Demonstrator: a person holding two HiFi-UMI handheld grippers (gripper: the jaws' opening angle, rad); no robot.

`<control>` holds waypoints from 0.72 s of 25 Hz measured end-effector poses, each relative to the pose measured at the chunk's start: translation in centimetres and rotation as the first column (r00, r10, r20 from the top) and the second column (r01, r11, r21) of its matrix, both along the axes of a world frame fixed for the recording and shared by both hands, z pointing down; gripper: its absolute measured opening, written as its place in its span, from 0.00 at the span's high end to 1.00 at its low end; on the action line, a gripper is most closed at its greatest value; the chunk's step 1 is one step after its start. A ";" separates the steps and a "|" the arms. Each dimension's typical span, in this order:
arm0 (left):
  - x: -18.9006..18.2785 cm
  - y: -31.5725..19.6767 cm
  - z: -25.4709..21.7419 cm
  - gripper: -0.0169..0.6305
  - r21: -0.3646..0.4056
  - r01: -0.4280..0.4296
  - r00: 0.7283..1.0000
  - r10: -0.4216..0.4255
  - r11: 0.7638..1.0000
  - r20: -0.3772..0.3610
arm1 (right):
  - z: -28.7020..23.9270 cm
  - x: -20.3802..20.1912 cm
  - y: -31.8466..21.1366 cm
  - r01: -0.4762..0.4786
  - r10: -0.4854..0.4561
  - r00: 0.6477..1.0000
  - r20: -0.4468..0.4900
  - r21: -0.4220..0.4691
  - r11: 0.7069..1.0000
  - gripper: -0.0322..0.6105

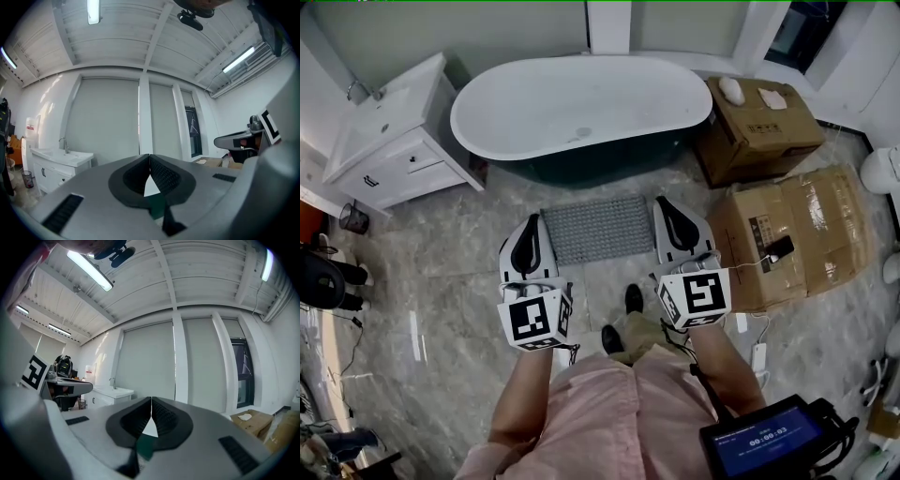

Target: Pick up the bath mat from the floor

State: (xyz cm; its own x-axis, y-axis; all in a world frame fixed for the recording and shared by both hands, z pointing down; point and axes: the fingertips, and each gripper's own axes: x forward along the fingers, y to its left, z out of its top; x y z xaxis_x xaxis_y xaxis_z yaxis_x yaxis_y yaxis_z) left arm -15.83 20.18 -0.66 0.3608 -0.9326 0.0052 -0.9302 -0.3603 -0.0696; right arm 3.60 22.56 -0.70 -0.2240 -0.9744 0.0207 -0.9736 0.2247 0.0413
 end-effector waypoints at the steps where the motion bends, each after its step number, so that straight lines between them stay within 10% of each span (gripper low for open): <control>1: 0.3 -0.5 0.2 0.94 -0.005 -0.003 1.000 0.003 1.000 0.007 | 0.2 0.3 -0.5 -0.001 0.001 1.000 0.003 -0.004 1.000 0.92; 18: 8.6 -10.5 0.5 0.94 -0.021 -0.008 0.992 0.010 1.000 0.130 | 2.5 8.7 -11.5 0.004 -0.003 0.995 0.095 -0.016 1.000 0.92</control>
State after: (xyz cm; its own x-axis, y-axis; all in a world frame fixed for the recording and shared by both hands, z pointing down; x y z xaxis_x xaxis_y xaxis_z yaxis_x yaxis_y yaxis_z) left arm -7.23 9.65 -0.20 0.3641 -0.9286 0.0717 -0.9106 -0.3711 -0.1819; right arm 12.25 11.08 1.83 -0.2291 -0.9733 0.0146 -0.9721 0.2280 -0.0548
